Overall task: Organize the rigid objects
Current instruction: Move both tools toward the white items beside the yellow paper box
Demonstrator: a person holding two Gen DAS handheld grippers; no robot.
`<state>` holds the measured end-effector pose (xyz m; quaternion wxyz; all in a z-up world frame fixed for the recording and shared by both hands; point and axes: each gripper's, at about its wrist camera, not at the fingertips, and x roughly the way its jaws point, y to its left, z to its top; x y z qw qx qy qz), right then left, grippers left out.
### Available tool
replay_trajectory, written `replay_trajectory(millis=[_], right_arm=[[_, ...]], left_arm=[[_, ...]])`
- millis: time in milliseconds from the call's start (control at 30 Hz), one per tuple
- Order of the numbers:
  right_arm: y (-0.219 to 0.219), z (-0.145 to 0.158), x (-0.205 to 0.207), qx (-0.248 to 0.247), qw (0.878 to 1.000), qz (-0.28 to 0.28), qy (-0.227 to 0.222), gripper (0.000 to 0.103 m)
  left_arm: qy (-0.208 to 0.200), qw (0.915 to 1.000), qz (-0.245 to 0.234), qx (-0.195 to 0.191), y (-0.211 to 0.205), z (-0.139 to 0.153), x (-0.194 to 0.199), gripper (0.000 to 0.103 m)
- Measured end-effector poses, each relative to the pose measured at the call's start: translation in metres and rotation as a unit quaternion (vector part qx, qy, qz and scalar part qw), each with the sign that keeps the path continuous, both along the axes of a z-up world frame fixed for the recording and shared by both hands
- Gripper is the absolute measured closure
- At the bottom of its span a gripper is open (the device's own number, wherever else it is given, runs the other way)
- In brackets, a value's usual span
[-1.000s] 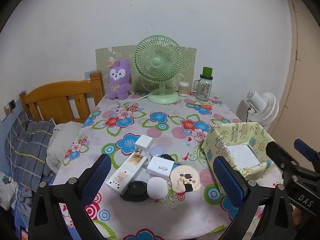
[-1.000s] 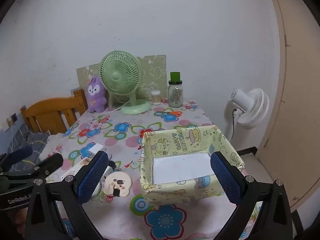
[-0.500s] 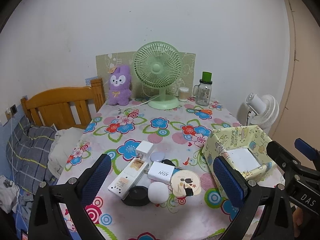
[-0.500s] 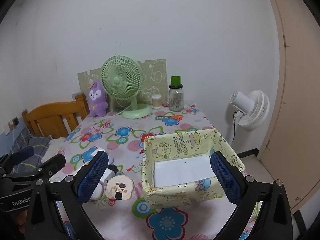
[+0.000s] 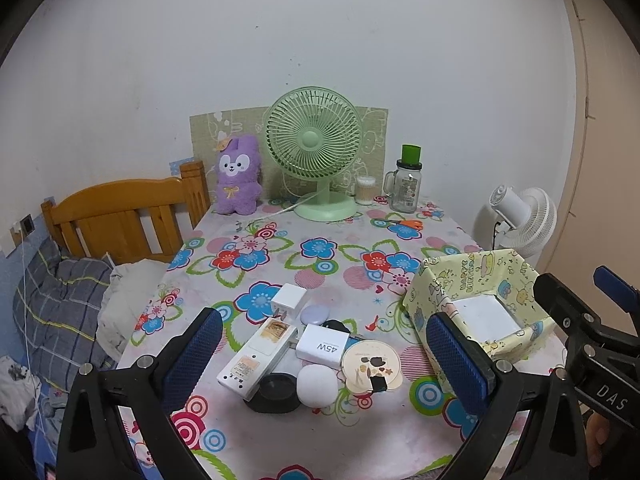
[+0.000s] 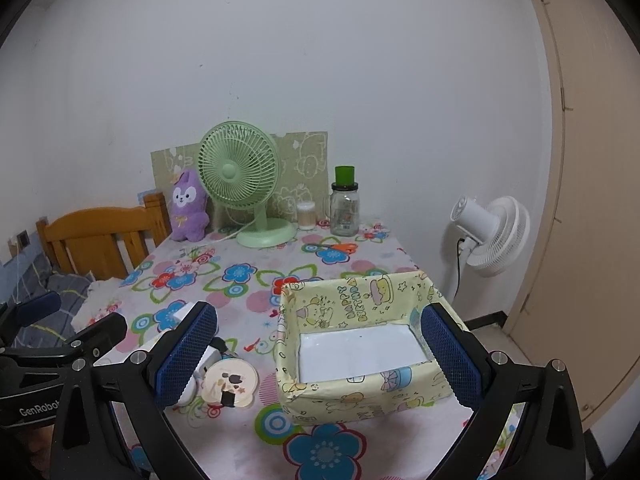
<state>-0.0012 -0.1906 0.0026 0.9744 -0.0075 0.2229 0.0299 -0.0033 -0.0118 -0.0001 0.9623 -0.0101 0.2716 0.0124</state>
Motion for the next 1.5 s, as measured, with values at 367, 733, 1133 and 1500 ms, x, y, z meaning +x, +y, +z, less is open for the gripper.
replay_trajectory(millis=[367, 733, 1133, 1500], right_arm=[[-0.002, -0.002, 0.002, 0.01, 1.0, -0.002, 0.01, 0.0], [-0.003, -0.004, 0.0, -0.002, 1.0, -0.011, 0.004, 0.0], [-0.004, -0.007, 0.004, -0.004, 1.0, -0.012, 0.011, 0.0], [-0.003, -0.007, 0.006, -0.001, 1.0, -0.02, 0.013, 0.0]], left_arm=[[-0.001, 1.0, 0.0, 0.0, -0.001, 0.0, 0.001, 0.0], [-0.001, 1.0, -0.008, -0.004, -0.005, -0.003, 0.002, 0.0], [0.007, 0.9998, -0.012, -0.011, -0.005, -0.008, 0.005, 0.0], [0.011, 0.9998, -0.014, -0.01, -0.002, -0.012, 0.006, 0.0]])
